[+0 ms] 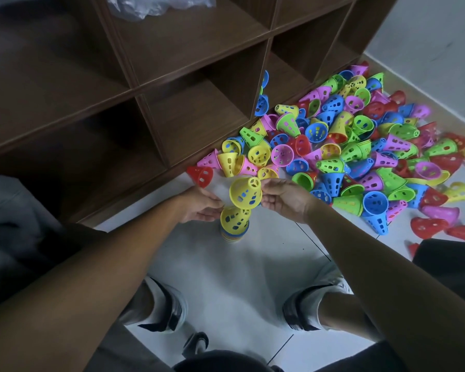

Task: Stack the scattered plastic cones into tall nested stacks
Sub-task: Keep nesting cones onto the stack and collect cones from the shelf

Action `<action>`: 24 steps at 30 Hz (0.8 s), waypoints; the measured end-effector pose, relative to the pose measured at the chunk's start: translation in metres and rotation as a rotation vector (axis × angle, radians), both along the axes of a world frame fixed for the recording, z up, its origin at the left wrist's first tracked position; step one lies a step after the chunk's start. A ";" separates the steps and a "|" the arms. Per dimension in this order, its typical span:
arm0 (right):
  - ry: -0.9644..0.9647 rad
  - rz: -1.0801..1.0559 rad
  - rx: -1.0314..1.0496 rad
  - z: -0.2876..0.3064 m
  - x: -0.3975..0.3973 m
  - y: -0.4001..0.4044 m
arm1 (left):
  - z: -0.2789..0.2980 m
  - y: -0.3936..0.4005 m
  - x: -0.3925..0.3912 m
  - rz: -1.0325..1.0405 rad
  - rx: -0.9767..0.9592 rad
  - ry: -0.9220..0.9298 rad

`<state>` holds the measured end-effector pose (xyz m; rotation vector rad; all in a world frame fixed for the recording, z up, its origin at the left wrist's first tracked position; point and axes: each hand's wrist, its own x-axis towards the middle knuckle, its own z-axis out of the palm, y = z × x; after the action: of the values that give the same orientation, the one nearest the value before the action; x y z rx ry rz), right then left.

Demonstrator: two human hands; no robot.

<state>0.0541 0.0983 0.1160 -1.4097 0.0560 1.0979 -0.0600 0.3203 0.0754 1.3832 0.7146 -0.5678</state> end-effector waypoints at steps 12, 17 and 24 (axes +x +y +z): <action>0.000 0.140 -0.129 -0.021 -0.013 0.002 | -0.013 0.005 0.001 0.062 0.110 0.031; -0.051 0.158 -0.257 -0.037 -0.022 0.005 | -0.025 0.018 0.011 0.082 0.426 -0.069; -0.119 0.174 -0.387 -0.048 -0.022 0.008 | -0.049 0.036 0.024 0.043 0.647 -0.217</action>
<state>0.0321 0.1065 0.0679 -1.8532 0.0631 1.1857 -0.0359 0.3561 0.0264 1.9857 0.7817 -0.1398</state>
